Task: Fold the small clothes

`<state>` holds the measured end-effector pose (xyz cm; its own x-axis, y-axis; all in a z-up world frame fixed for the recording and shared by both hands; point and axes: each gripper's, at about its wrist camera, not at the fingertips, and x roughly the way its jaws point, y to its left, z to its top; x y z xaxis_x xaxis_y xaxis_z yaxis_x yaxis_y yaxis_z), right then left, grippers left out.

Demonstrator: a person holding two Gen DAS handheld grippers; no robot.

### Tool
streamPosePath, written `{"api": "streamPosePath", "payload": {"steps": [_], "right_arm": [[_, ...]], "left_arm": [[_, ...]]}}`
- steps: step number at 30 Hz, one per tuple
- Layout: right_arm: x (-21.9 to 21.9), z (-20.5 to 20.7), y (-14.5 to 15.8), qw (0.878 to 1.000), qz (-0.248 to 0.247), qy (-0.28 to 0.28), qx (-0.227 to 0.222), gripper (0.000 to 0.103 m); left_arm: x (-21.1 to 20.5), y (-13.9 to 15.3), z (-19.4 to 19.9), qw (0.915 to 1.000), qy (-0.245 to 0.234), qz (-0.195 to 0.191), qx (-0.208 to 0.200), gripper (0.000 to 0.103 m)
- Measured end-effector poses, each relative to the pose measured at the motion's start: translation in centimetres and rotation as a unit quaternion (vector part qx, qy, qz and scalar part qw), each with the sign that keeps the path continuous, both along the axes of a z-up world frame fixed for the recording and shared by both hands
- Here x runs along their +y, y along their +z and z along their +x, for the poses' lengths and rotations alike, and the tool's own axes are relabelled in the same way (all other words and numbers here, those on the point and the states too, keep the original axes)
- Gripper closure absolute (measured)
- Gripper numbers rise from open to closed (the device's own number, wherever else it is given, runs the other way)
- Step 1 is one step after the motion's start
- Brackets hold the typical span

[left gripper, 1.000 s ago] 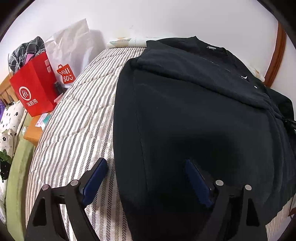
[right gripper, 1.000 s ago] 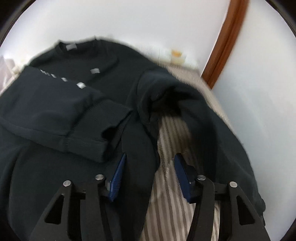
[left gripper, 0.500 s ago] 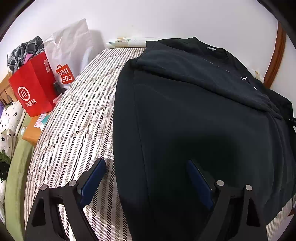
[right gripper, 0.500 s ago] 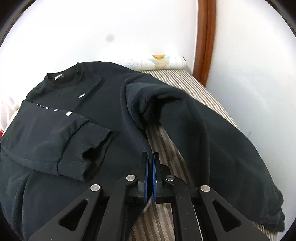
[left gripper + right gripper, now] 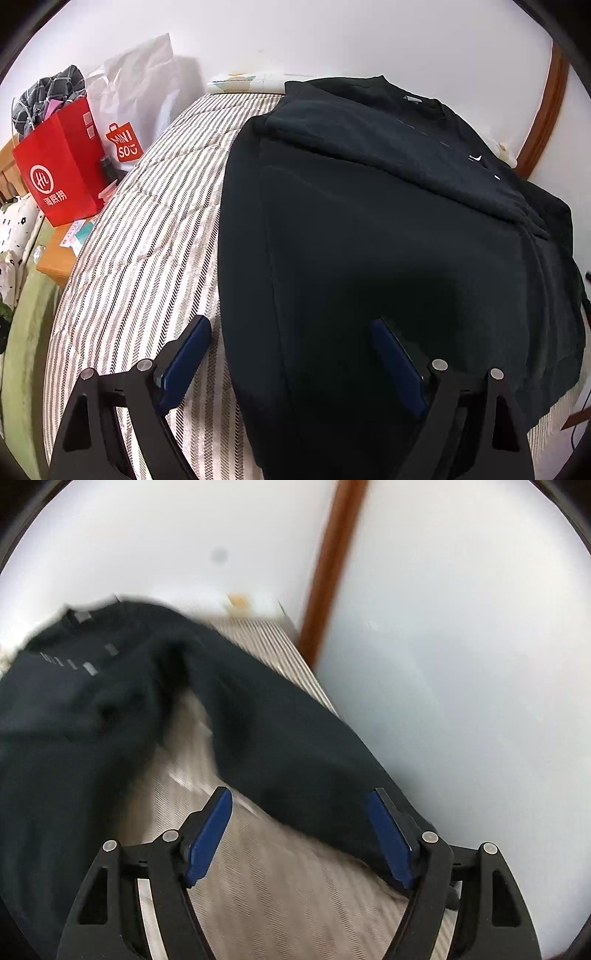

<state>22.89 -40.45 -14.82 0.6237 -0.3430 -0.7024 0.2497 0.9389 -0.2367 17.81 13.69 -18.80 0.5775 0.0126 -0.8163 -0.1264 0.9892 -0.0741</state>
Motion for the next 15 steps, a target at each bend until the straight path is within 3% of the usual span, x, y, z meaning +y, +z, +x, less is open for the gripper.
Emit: {"api": "streamPosePath", "payload": {"steps": [5, 12, 14, 15], "right_arm": [[-2.9, -0.5, -3.5, 0.998, 0.041, -0.012, 0.039, 0.028], [-4.8, 1.7, -4.1, 0.997, 0.074, -0.027, 0.024, 0.028], [-5.4, 2.0, -4.2, 0.995, 0.09, -0.025, 0.02, 0.037], [-5.6, 2.1, -4.2, 0.995, 0.101, -0.02, 0.016, 0.05]], "left_arm": [[-0.2, 0.3, -0.3, 0.9999, 0.003, -0.01, 0.007, 0.015], [-0.2, 0.3, -0.3, 0.9998, 0.016, 0.009, 0.012, 0.015], [0.1, 0.0, -0.2, 0.9994, 0.02, 0.027, 0.008, 0.015], [0.3, -0.2, -0.2, 0.9993, 0.022, 0.03, 0.006, 0.015]]}}
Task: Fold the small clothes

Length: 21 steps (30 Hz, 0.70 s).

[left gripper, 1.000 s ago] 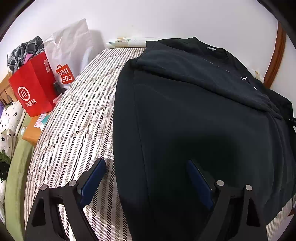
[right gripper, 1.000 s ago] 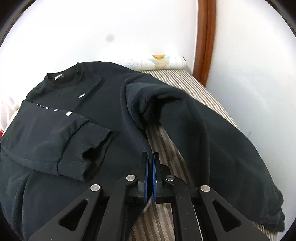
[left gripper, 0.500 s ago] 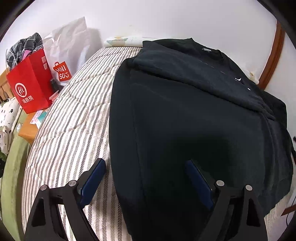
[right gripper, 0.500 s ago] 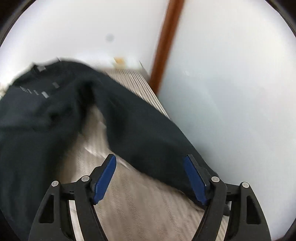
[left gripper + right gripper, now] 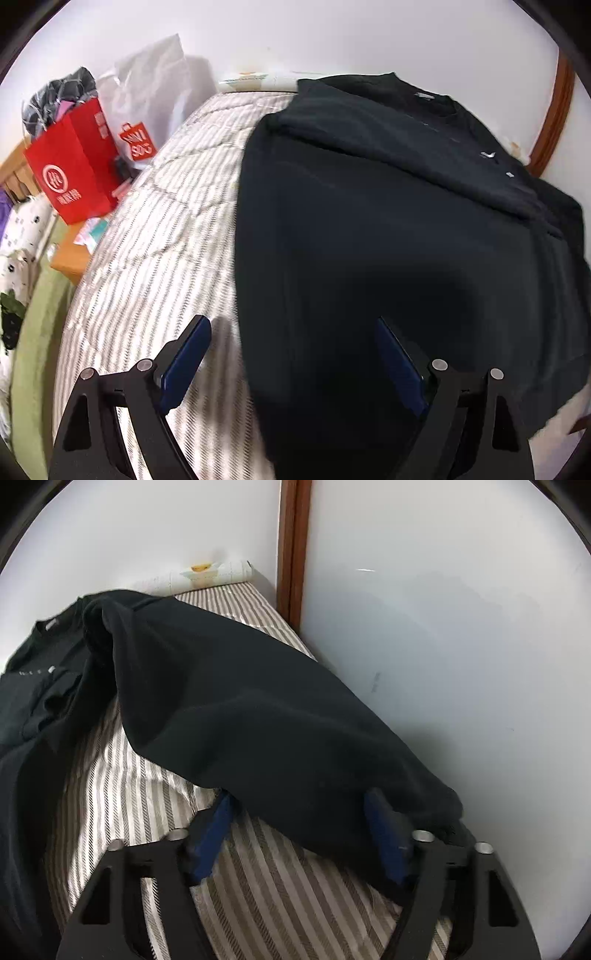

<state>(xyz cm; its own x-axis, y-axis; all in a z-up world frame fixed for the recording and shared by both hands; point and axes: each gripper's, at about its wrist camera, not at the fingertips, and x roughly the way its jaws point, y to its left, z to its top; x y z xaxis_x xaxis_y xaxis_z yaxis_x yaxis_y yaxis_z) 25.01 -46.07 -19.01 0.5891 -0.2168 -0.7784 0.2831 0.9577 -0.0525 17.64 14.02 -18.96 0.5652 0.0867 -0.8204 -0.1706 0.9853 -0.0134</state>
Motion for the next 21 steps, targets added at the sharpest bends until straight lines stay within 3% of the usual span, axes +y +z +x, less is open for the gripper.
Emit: {"api": "streamPosePath", "payload": {"steps": [1, 3, 4, 6, 9, 12, 16, 21], "right_arm": [[-0.1, 0.1, 0.0, 1.0, -0.001, -0.002, -0.002, 0.07], [-0.4, 0.3, 0.0, 1.0, -0.018, -0.017, 0.001, 0.089], [-0.6, 0.3, 0.1, 1.0, -0.017, -0.022, 0.0, 0.091], [-1.0, 0.1, 1.2, 0.999, -0.009, -0.036, -0.01, 0.092], [0.2, -0.4, 5.3, 0.996, -0.055, -0.044, -0.054, 0.094], [2.1, 0.2, 9.6, 0.993, -0.063, -0.03, -0.097, 0.094], [9.2, 1.7, 16.3, 0.983, -0.089, 0.029, -0.156, 0.094], [19.2, 3.2, 21.6, 0.968, -0.082, 0.114, -0.208, 0.094]], "left_arm": [[0.6, -0.2, 0.0, 1.0, 0.003, -0.007, -0.005, 0.013], [1.2, -0.1, 0.0, 0.9998, 0.009, -0.012, -0.012, 0.013], [1.5, -0.1, 0.0, 0.9998, 0.011, -0.011, -0.012, 0.013], [2.0, -0.1, 0.1, 0.9998, 0.011, -0.011, -0.012, 0.013], [2.6, -0.1, 0.1, 0.9998, 0.014, -0.008, -0.009, 0.013], [3.3, -0.1, 0.2, 0.9998, 0.014, -0.007, -0.011, 0.013], [4.5, 0.2, 0.5, 0.9994, 0.023, -0.012, -0.024, 0.013], [5.8, 0.1, 0.9, 0.9987, 0.035, -0.022, -0.031, 0.013]]}}
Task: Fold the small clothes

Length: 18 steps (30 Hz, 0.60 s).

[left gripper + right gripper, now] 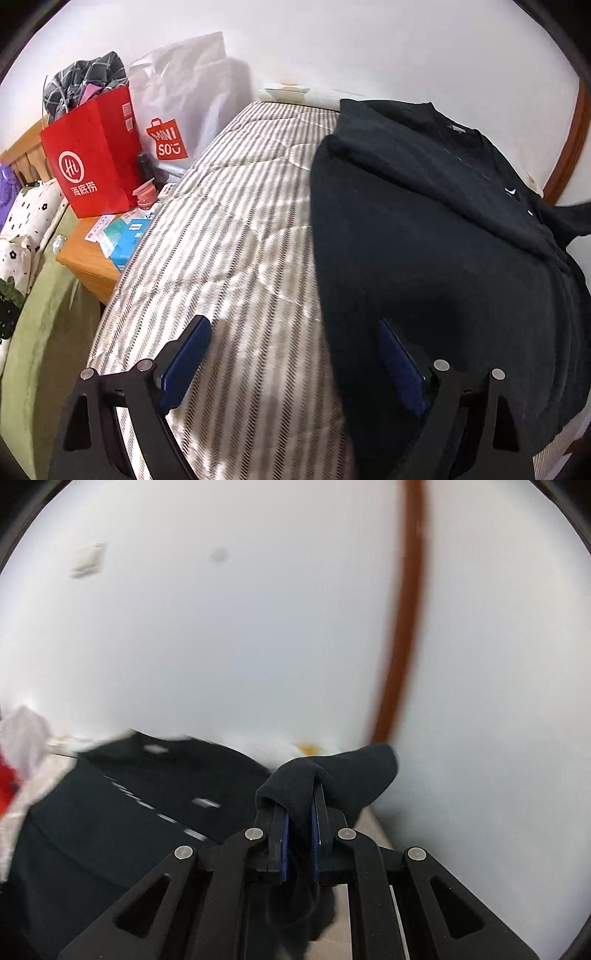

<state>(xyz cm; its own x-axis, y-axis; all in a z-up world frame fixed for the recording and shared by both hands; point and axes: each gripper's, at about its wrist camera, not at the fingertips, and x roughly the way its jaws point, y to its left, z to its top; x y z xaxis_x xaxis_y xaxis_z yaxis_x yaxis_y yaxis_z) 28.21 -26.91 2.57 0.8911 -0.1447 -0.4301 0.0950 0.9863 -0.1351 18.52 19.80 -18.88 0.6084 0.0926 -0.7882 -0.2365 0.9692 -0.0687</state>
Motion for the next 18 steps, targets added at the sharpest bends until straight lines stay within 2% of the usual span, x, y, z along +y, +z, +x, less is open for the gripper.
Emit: {"api": "streamPosePath", "payload": {"steps": [2, 4, 8, 13, 18], "right_arm": [[4.6, 1.2, 0.9, 0.999, -0.007, 0.04, -0.005, 0.094], [8.6, 2.1, 1.0, 0.997, -0.012, 0.073, -0.006, 0.094], [16.0, 5.5, -0.8, 0.992, -0.01, 0.128, 0.011, 0.094], [22.9, 8.6, -6.0, 0.984, -0.042, 0.166, 0.054, 0.093], [25.1, 10.7, -11.9, 0.975, -0.05, 0.174, 0.126, 0.091]], "left_arm": [[0.4, -0.2, -0.1, 1.0, 0.005, 0.005, -0.003, 0.013], [1.1, -0.5, -0.1, 0.9999, 0.009, -0.009, -0.006, 0.013], [1.7, -0.5, -0.2, 0.9997, 0.009, -0.02, -0.013, 0.015], [1.3, -0.8, 0.3, 1.0, 0.002, -0.008, -0.002, 0.009], [0.6, -1.0, 0.7, 0.9998, -0.002, 0.013, 0.012, 0.006]]}}
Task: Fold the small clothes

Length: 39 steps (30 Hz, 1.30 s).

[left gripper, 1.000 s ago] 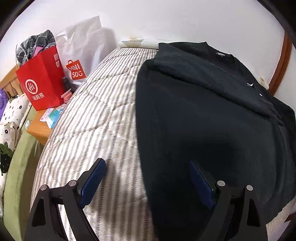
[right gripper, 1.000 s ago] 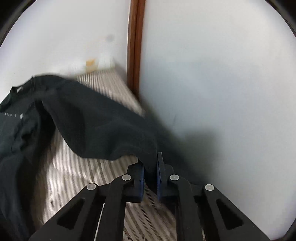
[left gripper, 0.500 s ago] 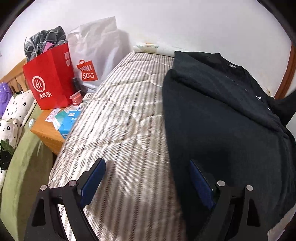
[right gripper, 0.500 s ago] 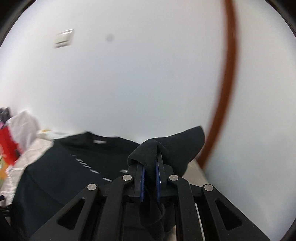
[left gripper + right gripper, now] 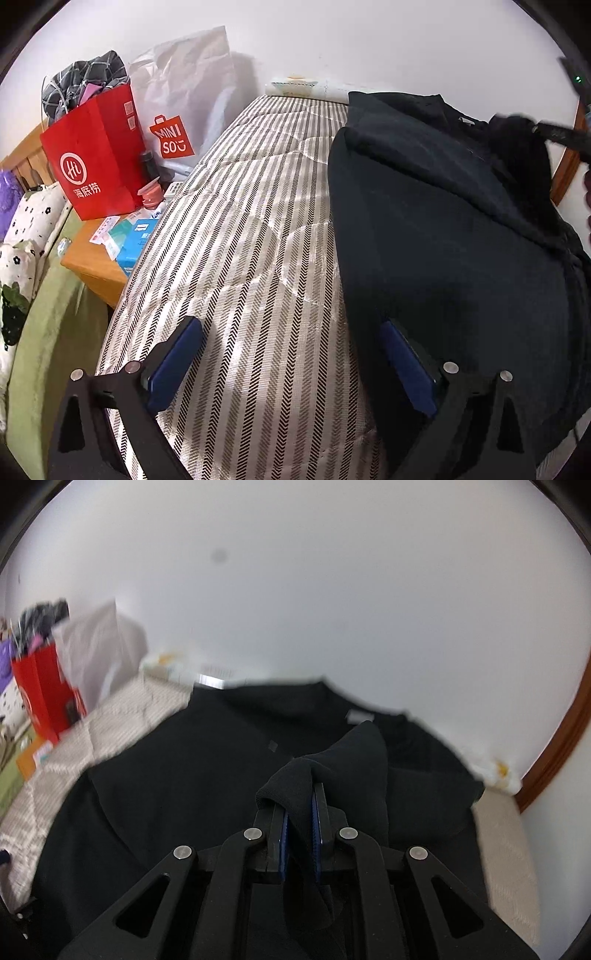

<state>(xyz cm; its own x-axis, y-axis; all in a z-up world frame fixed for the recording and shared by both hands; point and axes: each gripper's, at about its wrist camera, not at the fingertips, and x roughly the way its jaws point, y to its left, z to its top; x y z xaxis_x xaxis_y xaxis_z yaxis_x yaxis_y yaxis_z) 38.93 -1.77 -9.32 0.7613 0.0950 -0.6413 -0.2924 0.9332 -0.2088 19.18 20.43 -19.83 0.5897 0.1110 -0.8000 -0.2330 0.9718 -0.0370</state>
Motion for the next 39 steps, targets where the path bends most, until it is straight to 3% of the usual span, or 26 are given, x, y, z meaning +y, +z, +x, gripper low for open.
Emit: {"api": "streamPosePath", "payload": {"steps": [3, 5, 6, 7, 14, 19, 22, 23, 24, 25, 28, 30, 33, 39], "right_arm": [[0.2, 0.1, -1.9, 0.999, -0.016, 0.015, 0.04, 0.082], [-0.6, -0.5, -2.1, 0.999, -0.006, 0.018, 0.039, 0.054], [-1.0, -0.9, -2.0, 0.999, -0.002, 0.016, 0.037, 0.03], [-1.7, -1.7, -1.6, 0.999, 0.004, 0.015, 0.029, 0.023], [-8.4, -6.7, 2.1, 1.0, 0.011, -0.014, -0.017, 0.022], [-14.1, -8.6, 1.7, 0.998, -0.005, -0.055, -0.008, 0.022], [-16.6, -9.0, 0.5, 0.997, -0.005, -0.079, 0.008, 0.027], [-17.6, -9.2, 0.1, 0.996, 0.0, -0.087, 0.012, 0.031], [-18.4, -9.4, -0.2, 0.996, 0.006, -0.09, 0.018, 0.042], [-18.9, -9.7, -0.6, 0.995, 0.012, -0.091, 0.025, 0.052], [-20.6, -10.3, -1.4, 0.995, 0.013, -0.091, 0.044, 0.061], [-21.7, -10.9, -1.6, 0.995, 0.005, -0.085, 0.042, 0.067], [-24.9, -12.0, -1.6, 0.994, 0.03, -0.099, 0.046, 0.067], [-31.2, -14.7, -2.9, 0.987, 0.066, -0.134, 0.057, 0.067]], "left_arm": [[0.2, 0.0, -0.1, 1.0, 0.0, -0.002, -0.001, 0.006], [0.2, 0.0, -0.1, 1.0, 0.0, 0.0, 0.0, 0.006], [0.2, 0.0, -0.1, 1.0, 0.0, 0.001, 0.0, 0.006], [0.2, 0.0, -0.1, 1.0, 0.0, 0.0, 0.0, 0.006], [0.2, 0.2, -0.3, 0.9999, -0.002, -0.013, -0.009, 0.007], [-1.1, 2.7, 0.1, 0.9982, -0.029, -0.047, -0.024, 0.008], [-4.3, 5.4, 1.8, 0.9969, -0.065, -0.02, -0.039, 0.008], [-6.0, 6.3, 2.6, 0.9957, -0.081, -0.006, -0.043, 0.008], [-7.2, 6.9, 3.2, 0.9946, -0.093, 0.001, -0.045, 0.008], [-9.1, 7.5, 4.2, 0.9926, -0.112, 0.003, -0.046, 0.008], [-13.6, 8.3, 6.4, 0.9873, -0.151, -0.014, -0.046, 0.008], [-17.0, 8.5, 7.9, 0.9833, -0.176, -0.005, -0.045, 0.008], [-21.3, 8.3, 9.5, 0.9786, -0.198, 0.021, -0.05, 0.008], [-28.2, 6.2, 13.0, 0.9683, -0.244, 0.035, -0.04, 0.008]]}}
